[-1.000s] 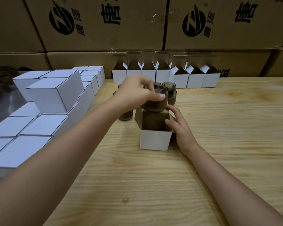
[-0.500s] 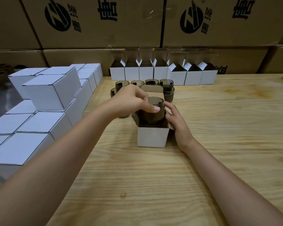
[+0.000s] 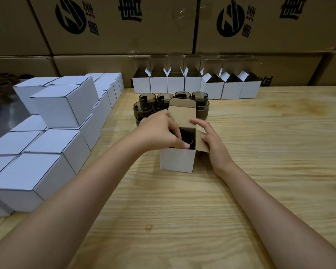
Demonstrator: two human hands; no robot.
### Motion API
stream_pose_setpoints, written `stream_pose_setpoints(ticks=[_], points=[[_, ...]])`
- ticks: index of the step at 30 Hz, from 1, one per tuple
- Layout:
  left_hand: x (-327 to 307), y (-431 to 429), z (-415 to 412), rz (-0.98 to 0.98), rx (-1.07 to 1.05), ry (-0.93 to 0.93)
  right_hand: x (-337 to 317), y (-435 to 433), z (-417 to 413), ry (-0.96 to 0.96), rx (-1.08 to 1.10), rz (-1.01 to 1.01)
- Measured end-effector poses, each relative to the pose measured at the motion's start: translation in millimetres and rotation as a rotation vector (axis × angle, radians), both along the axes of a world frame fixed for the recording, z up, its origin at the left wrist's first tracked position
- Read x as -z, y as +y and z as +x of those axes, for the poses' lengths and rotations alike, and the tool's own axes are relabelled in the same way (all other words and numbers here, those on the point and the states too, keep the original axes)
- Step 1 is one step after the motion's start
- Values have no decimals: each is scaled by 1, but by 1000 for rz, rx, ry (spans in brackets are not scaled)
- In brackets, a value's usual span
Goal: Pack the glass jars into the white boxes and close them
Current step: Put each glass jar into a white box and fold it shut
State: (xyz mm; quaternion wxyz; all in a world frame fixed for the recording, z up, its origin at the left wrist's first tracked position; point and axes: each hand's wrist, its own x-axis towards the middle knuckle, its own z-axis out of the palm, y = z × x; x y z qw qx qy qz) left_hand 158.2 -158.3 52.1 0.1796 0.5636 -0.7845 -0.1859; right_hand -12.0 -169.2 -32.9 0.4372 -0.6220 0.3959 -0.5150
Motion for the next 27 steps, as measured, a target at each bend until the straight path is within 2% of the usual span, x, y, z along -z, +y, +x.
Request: stream_pose_setpoints(ticks=[6,10,12,14,17,19,21,24,26,27], points=[[-20,-5,-7,254,-13,-45,-2,1,0,-56,-19,56],[-23,-10,-11,140,-34,-279,-4,2,1,-87,-31,82],[-18,-10,-10,68,-34,-293,-5,3,1,-82,-29,81],[-9,-8,-7,1,-53,-110,-5,3,2,-80,-22,72],[4,-7,-2,-282,-165,351,-5,3,1,-107,-33,77],[16,-10,2,-352,-281,737,-3,3,1,-112,-45,88],[32,-8,4,-190,-366,1070,-2,2,0,-112,-48,88],[57,-2,4,111,-355,1430,-1,2,-1,-103,-46,68],[66,1,5,265,-281,1588,-1,1,-1,-101,-57,63],[69,0,6,287,-248,1570,-1,2,-1,-106,-59,63]])
